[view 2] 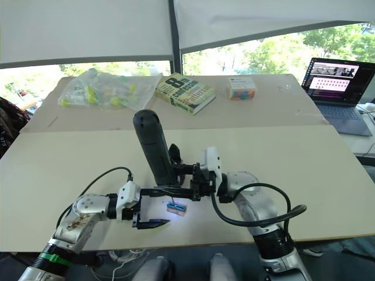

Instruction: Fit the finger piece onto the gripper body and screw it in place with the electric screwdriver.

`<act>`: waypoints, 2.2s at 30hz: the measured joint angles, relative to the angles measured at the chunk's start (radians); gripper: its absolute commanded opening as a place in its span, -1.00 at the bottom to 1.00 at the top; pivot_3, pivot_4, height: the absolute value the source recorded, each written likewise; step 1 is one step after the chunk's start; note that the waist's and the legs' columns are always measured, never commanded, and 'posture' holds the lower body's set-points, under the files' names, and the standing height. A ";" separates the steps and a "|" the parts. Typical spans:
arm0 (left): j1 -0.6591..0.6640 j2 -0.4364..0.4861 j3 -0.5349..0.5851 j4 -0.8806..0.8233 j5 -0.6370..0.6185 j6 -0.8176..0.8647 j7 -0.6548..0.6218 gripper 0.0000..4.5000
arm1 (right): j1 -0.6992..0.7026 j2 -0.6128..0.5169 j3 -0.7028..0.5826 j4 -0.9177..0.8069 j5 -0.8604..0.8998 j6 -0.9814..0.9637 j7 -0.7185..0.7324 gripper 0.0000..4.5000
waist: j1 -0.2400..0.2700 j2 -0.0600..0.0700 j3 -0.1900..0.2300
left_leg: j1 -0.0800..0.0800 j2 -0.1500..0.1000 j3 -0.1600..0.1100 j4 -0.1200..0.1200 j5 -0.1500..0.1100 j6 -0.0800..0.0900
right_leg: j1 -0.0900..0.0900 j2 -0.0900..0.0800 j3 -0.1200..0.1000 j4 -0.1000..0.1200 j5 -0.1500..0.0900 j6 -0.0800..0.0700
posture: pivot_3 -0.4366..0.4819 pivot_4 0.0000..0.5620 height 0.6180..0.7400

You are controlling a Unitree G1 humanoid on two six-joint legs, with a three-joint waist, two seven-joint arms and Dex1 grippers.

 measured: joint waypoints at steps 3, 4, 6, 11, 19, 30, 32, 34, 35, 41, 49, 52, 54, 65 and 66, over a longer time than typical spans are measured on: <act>0.003 -0.001 0.000 0.000 0.000 0.000 0.000 0.96 | 0.000 -0.001 0.000 0.000 0.000 0.000 0.001 -0.15 | 0.000 0.000 0.000 | 0.000 0.000 0.000 0.000 0.000 0.000 | 0.000 0.000 0.000 0.000 0.000 0.000 | -0.05 -0.47 1.00; 0.004 -0.001 0.000 0.000 0.000 0.000 0.000 0.96 | 0.000 -0.001 0.000 0.000 0.000 0.000 0.002 -0.15 | 0.000 0.000 0.000 | 0.000 0.000 0.000 0.000 0.000 0.000 | 0.000 0.000 0.000 0.000 0.000 0.000 | -0.05 -0.47 1.00; 0.005 -0.002 0.000 0.000 0.000 0.000 0.000 0.96 | 0.000 -0.001 0.000 0.001 -0.001 0.000 0.002 -0.15 | 0.000 0.000 0.000 | 0.000 0.000 0.000 0.000 0.000 0.000 | 0.000 0.000 0.000 0.000 0.000 0.000 | -0.05 -0.47 1.00; 0.005 -0.006 -0.001 0.003 0.000 0.000 0.000 0.96 | 0.000 0.001 0.000 0.005 -0.017 0.000 0.003 -0.15 | 0.000 0.000 0.000 | 0.000 0.000 0.000 0.000 0.000 0.000 | 0.000 0.000 0.000 0.000 0.000 0.000 | -0.05 -0.47 1.00; 0.009 -0.006 -0.001 0.006 0.001 -0.004 0.000 0.96 | 0.000 0.008 0.000 0.017 -0.019 0.000 0.005 -0.15 | 0.000 0.000 0.000 | 0.000 0.000 0.000 0.000 0.000 0.000 | 0.000 0.000 0.000 0.000 0.000 0.000 | -0.05 -0.47 1.00; 0.012 -0.006 -0.001 0.013 0.001 -0.018 0.000 0.96 | 0.000 0.013 0.001 0.022 -0.023 0.000 0.005 -0.15 | 0.000 0.000 0.000 | 0.001 0.000 0.000 0.000 0.000 0.000 | 0.001 0.000 0.000 0.000 0.000 0.000 | -0.05 -0.47 1.00; 0.012 -0.006 -0.001 0.014 0.001 -0.019 0.000 0.96 | 0.000 0.013 0.002 0.023 -0.024 0.000 0.005 -0.15 | 0.000 0.000 0.000 | 0.001 0.000 0.000 0.000 0.000 0.000 | 0.001 0.000 0.000 0.000 0.000 0.000 | -0.05 -0.47 1.00; 0.013 -0.007 -0.001 0.014 0.001 -0.020 0.000 0.96 | 0.000 0.013 0.004 0.023 -0.026 0.000 0.005 -0.15 | 0.000 0.000 0.000 | 0.001 0.000 0.000 0.000 0.000 0.000 | 0.001 0.000 0.000 0.000 0.000 0.000 | -0.05 -0.47 1.00; 0.013 -0.007 -0.001 0.014 0.001 -0.020 0.000 0.96 | 0.000 0.013 0.006 0.023 -0.026 0.000 0.005 -0.15 | 0.000 0.000 0.000 | 0.002 0.000 0.000 0.000 0.000 0.000 | 0.001 0.000 0.000 0.000 0.000 0.000 | -0.05 -0.47 1.00; 0.016 -0.007 0.000 0.014 0.001 -0.023 0.001 0.96 | -0.002 0.013 0.008 0.035 -0.027 -0.001 0.007 -0.15 | 0.000 0.000 0.000 | 0.002 0.000 0.000 0.000 0.000 0.000 | 0.002 0.000 0.000 0.000 0.000 0.000 | -0.05 -0.47 1.00; 0.018 -0.006 0.000 0.015 0.001 -0.025 0.002 0.96 | -0.004 0.014 0.013 0.050 -0.031 -0.029 0.008 -0.15 | 0.000 0.000 0.000 | 0.003 0.000 0.000 0.000 0.000 0.000 | 0.003 0.000 0.000 0.000 0.000 0.000 | -0.05 -0.47 1.00; 0.018 -0.006 0.000 0.015 0.001 -0.025 0.002 0.96 | -0.003 0.014 0.016 0.051 -0.037 -0.038 0.008 -0.15 | 0.000 0.000 0.000 | 0.003 0.000 0.000 0.000 0.000 0.000 | 0.003 0.000 0.000 0.000 0.000 0.000 | -0.05 -0.47 1.00; 0.018 -0.006 0.000 0.015 0.001 -0.026 0.002 0.96 | -0.003 0.014 0.017 0.051 -0.037 -0.039 0.008 -0.15 | 0.000 0.000 0.000 | 0.003 0.000 0.000 0.000 0.000 0.000 | 0.003 0.000 0.000 0.000 0.000 0.000 | -0.05 -0.47 1.00; 0.020 -0.007 0.001 0.015 0.000 -0.026 0.003 0.96 | 0.000 0.013 0.017 0.055 -0.038 -0.055 0.009 -0.15 | 0.000 0.000 -0.001 | 0.004 0.000 0.000 0.000 0.000 0.000 | 0.003 0.000 0.000 0.000 0.000 0.000 | -0.05 -0.47 1.00; 0.020 -0.007 0.001 0.015 -0.003 -0.026 0.003 0.96 | 0.000 0.013 0.017 0.055 -0.036 -0.055 0.009 -0.15 | 0.000 0.000 -0.001 | 0.004 0.000 0.000 0.000 0.000 0.000 | 0.003 0.000 0.000 0.000 0.000 0.000 | -0.05 -0.47 1.00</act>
